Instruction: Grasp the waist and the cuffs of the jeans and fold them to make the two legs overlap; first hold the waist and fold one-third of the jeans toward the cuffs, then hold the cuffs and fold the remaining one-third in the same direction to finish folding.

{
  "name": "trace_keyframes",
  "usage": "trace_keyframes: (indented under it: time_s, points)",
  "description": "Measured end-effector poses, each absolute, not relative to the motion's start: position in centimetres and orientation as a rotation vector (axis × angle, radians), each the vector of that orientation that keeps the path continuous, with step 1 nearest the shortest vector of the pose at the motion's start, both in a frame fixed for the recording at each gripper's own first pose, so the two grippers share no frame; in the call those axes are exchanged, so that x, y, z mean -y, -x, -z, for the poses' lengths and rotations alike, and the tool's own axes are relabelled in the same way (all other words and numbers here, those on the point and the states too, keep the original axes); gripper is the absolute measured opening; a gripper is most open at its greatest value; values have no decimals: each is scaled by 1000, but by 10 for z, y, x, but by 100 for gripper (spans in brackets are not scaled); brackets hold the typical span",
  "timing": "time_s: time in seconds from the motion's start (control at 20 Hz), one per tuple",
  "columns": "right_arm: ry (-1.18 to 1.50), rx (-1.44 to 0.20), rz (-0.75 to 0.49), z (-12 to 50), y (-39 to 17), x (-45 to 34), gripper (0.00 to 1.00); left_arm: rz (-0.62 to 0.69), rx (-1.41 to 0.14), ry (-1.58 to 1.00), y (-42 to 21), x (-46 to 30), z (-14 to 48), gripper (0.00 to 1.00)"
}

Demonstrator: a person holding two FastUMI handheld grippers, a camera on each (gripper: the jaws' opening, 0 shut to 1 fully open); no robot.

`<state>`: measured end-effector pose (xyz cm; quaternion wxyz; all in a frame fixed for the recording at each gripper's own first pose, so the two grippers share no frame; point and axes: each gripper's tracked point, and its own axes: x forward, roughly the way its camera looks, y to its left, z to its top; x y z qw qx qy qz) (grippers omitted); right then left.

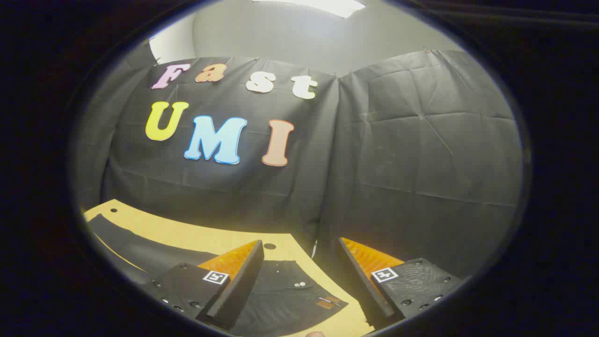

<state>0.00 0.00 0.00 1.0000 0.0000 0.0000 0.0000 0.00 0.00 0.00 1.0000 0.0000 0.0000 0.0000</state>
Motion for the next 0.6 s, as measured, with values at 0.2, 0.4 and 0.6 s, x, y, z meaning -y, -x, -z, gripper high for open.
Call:
trace_keyframes:
  time_s: [0.2, 0.4, 0.6]
  points:
    - [0, -7, 2, 4, 2, 1, 94, -9, -13, 5, 3, -5, 5, 97]
    - [-1, -7, 6, 4, 3, 3, 94, -16, -11, 9, 4, -8, 3, 97]
    - [-15, -4, 11, 3, 4, 4, 94, -15, -6, 1, 6, -8, 1, 97]
